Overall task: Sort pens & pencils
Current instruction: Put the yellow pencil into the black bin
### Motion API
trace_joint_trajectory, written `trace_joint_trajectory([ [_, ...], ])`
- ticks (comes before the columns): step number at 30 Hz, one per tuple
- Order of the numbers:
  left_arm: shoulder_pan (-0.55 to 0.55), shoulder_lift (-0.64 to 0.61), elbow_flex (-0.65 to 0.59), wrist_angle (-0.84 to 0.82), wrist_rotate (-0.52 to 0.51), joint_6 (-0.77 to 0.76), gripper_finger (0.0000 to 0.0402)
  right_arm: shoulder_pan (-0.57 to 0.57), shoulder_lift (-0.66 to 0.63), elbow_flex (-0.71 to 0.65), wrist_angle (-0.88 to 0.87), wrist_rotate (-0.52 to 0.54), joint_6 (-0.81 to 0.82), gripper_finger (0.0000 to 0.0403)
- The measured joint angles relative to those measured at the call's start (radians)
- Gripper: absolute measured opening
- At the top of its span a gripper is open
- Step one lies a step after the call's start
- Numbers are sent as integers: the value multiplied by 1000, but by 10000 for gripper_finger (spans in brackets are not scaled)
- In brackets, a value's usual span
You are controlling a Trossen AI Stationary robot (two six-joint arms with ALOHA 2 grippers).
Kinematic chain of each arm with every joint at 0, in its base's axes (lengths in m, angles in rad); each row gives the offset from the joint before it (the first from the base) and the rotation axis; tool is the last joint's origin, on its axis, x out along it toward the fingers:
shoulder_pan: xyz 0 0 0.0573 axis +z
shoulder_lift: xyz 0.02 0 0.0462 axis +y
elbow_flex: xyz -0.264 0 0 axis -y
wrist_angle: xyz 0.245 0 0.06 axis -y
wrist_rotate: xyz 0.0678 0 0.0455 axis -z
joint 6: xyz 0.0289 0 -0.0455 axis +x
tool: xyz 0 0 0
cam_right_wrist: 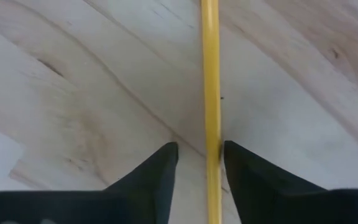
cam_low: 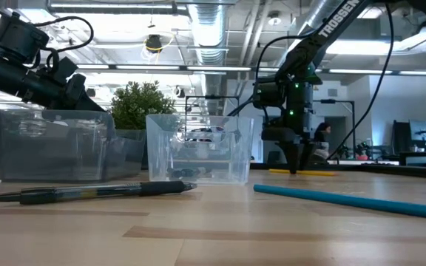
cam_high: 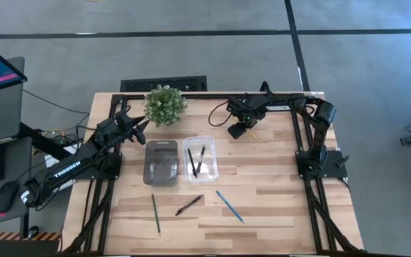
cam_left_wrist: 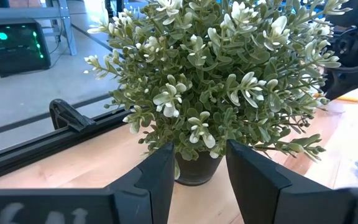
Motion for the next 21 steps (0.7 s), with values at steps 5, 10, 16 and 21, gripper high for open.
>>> trace_joint_trajectory([
  [5,0,0,0,0,0,0,135,-1,0,0,3,-22,0,112],
  [10,0,0,0,0,0,0,135,-1,0,1,5,-28,0,81],
  [16,0,0,0,0,0,0,135,0,0,1,5,-32,0,55],
  [21,0,0,0,0,0,0,135,0,0,2,4,-32,-1,49],
])
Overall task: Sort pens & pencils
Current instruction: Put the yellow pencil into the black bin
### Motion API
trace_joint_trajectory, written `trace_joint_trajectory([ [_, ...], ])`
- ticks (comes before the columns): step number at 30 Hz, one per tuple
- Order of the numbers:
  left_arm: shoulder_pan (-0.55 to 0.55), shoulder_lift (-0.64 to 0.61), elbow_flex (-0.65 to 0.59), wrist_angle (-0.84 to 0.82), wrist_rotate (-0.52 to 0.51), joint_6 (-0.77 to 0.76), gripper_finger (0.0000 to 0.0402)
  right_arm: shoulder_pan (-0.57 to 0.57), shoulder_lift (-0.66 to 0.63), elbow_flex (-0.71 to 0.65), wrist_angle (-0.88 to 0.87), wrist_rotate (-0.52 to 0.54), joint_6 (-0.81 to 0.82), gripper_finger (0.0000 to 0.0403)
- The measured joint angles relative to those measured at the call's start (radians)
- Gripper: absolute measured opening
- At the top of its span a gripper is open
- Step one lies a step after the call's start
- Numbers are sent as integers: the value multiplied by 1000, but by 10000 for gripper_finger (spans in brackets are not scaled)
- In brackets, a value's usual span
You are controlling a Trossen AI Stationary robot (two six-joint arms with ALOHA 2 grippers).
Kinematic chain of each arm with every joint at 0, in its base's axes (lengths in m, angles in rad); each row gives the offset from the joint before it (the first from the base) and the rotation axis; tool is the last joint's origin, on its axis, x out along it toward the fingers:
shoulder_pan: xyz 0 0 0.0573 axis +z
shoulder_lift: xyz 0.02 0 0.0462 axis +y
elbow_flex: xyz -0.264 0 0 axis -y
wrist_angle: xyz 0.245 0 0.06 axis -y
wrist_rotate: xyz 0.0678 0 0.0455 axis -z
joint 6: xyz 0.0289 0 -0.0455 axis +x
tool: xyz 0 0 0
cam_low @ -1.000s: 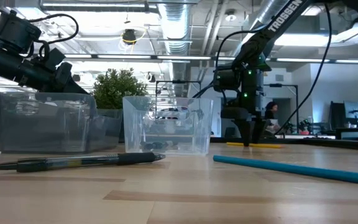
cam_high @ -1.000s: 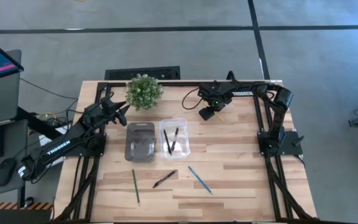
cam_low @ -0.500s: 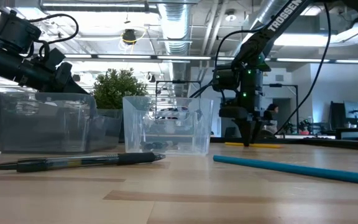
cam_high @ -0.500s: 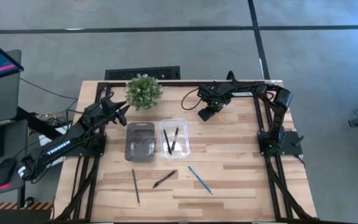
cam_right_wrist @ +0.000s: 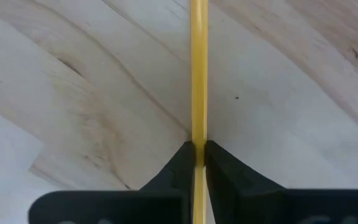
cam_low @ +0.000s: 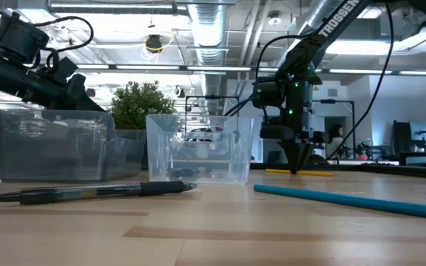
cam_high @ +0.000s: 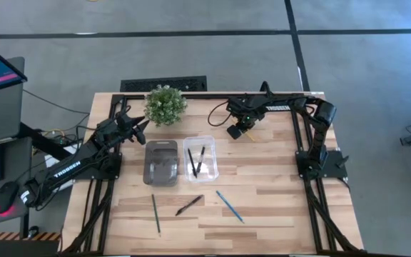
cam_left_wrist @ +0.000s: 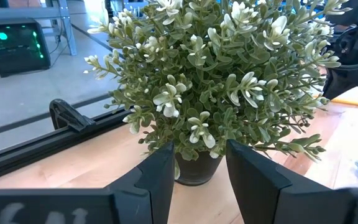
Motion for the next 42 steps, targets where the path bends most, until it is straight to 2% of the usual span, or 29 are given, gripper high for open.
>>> trace_joint_trajectory([
  [28,0,0,0,0,0,0,135,2,0,1,-5,23,0,41],
  [42,0,0,0,0,0,0,135,47,7,109,-88,17,-26,45],
])
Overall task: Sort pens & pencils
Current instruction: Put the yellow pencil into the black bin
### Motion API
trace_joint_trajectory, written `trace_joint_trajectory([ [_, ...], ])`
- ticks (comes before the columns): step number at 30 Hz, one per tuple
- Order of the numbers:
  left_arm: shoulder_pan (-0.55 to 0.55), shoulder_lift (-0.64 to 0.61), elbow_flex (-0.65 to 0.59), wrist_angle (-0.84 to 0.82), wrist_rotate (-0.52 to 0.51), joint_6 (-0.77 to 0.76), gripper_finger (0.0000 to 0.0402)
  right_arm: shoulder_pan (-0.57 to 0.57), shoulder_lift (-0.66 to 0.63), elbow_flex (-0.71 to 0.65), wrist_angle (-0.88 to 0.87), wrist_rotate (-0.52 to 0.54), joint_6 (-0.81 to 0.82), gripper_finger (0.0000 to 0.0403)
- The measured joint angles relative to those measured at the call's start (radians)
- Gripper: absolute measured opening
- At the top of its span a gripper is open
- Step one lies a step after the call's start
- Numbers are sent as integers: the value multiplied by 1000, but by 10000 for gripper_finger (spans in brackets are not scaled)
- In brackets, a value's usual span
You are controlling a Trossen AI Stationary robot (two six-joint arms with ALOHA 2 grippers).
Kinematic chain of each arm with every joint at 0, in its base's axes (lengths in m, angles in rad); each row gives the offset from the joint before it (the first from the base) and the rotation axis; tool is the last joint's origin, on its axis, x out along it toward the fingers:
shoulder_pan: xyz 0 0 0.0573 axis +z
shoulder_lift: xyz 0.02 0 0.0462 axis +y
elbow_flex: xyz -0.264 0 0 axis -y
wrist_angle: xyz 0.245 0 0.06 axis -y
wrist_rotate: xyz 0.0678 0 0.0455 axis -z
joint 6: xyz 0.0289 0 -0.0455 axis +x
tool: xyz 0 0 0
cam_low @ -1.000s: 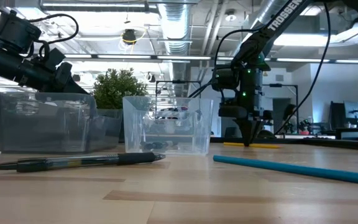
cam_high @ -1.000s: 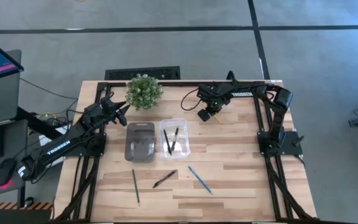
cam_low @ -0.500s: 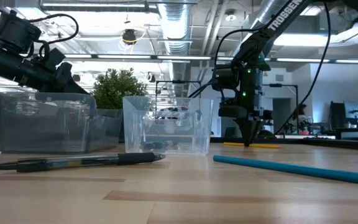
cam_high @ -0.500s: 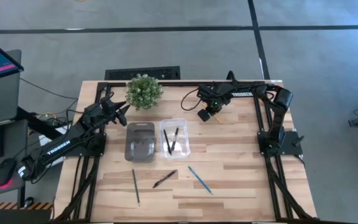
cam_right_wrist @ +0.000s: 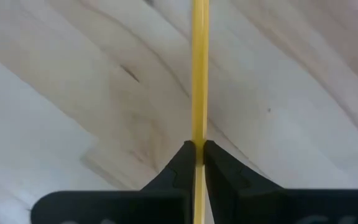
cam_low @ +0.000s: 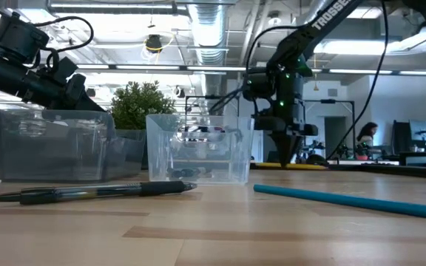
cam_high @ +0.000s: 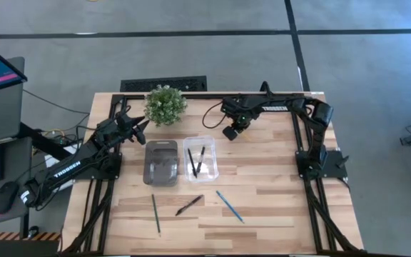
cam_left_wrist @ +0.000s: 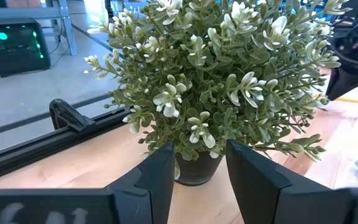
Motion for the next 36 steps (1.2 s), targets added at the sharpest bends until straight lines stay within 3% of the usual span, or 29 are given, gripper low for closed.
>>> trace_joint_trajectory([
  [19,0,0,0,0,0,0,135,112,-5,353,-183,9,-71,46],
  [27,0,0,0,0,16,-13,135,200,-6,487,-143,9,-98,46],
  [30,0,0,8,-1,85,-42,135,235,-6,511,-90,9,-114,46],
  [36,0,-2,75,66,390,-86,135,293,-6,533,17,8,-157,47],
])
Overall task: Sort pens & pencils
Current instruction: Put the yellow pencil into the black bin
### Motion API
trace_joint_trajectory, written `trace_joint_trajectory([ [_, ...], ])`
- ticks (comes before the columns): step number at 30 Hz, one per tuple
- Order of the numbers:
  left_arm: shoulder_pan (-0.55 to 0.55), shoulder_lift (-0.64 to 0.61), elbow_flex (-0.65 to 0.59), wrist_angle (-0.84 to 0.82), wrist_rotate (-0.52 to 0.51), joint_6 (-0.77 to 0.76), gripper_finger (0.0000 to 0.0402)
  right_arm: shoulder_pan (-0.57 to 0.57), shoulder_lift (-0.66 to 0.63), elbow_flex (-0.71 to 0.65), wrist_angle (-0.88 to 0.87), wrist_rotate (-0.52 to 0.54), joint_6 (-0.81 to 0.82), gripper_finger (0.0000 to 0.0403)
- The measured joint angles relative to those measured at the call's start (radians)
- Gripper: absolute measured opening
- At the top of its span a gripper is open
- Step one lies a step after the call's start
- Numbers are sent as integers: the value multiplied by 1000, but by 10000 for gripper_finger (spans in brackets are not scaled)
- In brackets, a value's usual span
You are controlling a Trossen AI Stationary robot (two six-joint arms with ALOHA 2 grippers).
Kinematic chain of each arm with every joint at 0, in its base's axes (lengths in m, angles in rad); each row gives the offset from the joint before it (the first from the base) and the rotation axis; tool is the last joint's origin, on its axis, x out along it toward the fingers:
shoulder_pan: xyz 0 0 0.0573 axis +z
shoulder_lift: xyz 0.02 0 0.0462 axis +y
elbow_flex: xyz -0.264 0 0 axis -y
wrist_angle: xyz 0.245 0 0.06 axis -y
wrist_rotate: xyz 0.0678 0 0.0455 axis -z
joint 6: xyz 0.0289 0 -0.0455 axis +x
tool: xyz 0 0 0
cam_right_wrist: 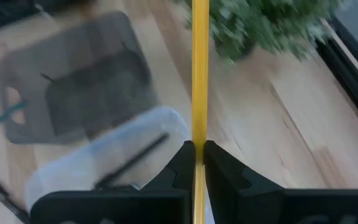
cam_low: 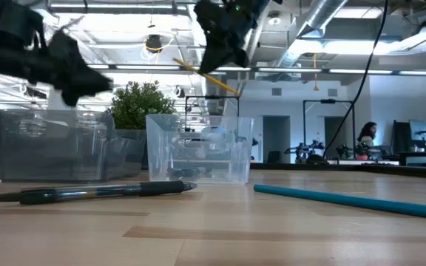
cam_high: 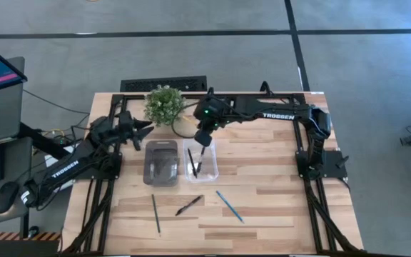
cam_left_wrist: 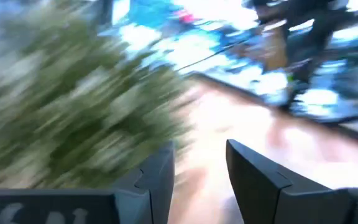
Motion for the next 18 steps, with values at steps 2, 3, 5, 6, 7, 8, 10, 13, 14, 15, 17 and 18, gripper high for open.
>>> trace_joint_trajectory([
  [2,0,1,19,47,135,-20,135,12,0,0,40,-1,-1,47],
  [3,0,1,22,79,200,-36,135,17,0,0,59,-1,-2,47],
  [5,-1,1,24,165,300,-74,135,26,0,0,89,-1,-19,47],
  [6,-1,1,25,207,328,-93,135,30,0,0,106,0,-27,47],
  [7,-3,1,26,244,342,-111,135,34,0,0,125,0,-34,47],
  [8,-7,1,26,271,346,-124,135,37,0,0,148,1,-38,47],
  [10,-17,1,26,310,345,-130,135,45,0,0,195,1,-46,47],
  [13,-37,1,26,347,346,-109,135,55,0,0,267,1,-53,47],
  [14,-44,1,26,352,353,-89,135,58,0,0,292,0,-53,47],
  [15,-52,1,26,355,366,-68,135,61,0,0,318,1,-59,47],
  [17,-67,1,26,359,402,-19,135,68,0,0,368,1,-76,47],
  [18,-74,1,26,358,410,2,135,73,0,0,392,1,-79,47],
])
